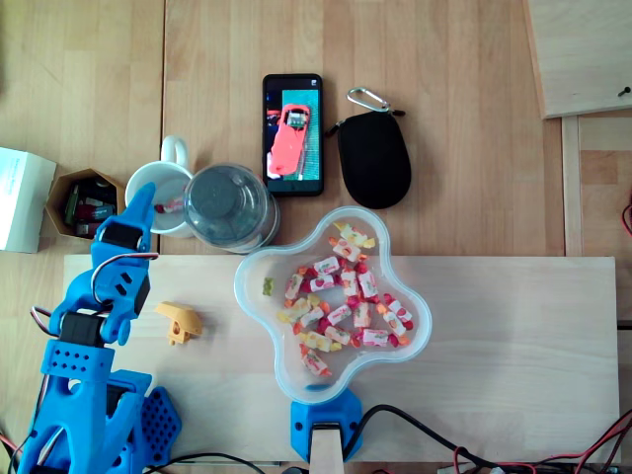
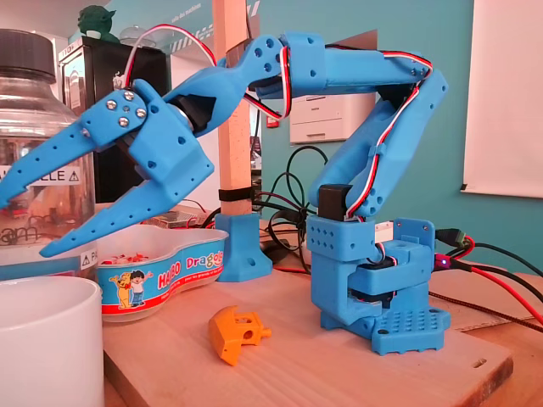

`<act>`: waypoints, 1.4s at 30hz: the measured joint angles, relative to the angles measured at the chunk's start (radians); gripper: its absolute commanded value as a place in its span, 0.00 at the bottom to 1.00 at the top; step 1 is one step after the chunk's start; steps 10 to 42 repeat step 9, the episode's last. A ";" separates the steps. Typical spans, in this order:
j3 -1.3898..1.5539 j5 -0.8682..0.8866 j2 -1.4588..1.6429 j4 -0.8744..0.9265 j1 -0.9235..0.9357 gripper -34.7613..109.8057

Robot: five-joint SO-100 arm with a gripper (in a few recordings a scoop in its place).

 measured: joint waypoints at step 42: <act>0.032 -0.014 0.261 0.000 -0.089 0.38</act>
